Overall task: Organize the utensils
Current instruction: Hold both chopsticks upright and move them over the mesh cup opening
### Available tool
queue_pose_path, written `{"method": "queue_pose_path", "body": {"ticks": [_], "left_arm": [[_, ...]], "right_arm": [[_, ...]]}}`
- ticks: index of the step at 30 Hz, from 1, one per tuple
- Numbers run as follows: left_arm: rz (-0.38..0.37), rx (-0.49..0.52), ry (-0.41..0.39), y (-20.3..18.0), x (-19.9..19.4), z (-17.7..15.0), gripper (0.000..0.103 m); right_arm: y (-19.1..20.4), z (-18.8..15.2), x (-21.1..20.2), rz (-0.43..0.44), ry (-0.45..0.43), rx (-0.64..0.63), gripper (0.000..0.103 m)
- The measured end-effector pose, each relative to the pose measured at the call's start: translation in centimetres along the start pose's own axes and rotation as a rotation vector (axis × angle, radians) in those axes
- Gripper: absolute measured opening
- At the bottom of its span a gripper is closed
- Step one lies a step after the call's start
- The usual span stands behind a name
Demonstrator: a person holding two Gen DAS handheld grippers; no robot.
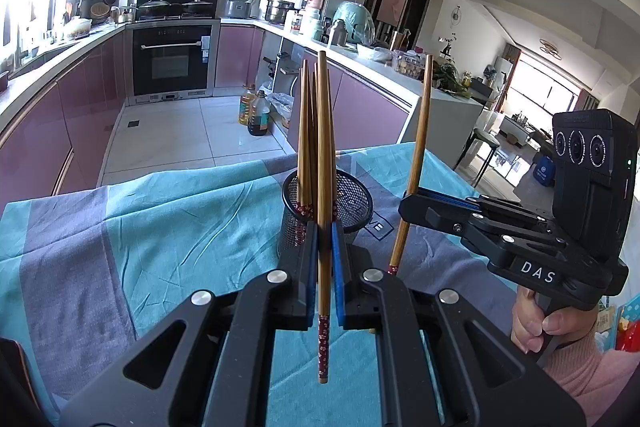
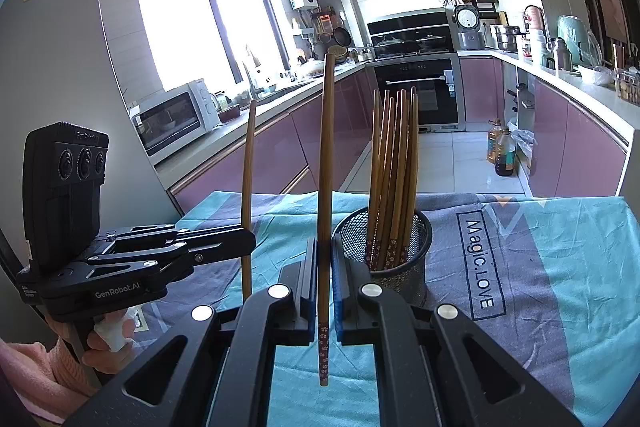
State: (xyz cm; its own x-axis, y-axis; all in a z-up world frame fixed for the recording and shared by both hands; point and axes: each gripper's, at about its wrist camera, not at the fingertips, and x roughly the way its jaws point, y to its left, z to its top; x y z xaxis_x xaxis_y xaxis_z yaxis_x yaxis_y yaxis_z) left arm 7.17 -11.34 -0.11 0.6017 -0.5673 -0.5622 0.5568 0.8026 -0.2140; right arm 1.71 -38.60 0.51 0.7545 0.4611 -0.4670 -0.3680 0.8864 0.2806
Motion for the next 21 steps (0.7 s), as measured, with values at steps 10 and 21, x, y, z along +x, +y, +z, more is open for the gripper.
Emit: {"method": "queue_pose_path", "body": {"ticks": [10, 21], "left_arm": [[0.004, 0.006, -0.008, -0.23, 0.09, 0.52, 0.008], [0.003, 0.011, -0.017, -0.24, 0.03, 0.56, 0.008]], "right_arm": [[-0.12, 0.38, -0.08, -0.001, -0.004, -0.005, 0.006], [-0.19, 0.84, 0.12, -0.004, -0.012, -0.013, 0.006]]}}
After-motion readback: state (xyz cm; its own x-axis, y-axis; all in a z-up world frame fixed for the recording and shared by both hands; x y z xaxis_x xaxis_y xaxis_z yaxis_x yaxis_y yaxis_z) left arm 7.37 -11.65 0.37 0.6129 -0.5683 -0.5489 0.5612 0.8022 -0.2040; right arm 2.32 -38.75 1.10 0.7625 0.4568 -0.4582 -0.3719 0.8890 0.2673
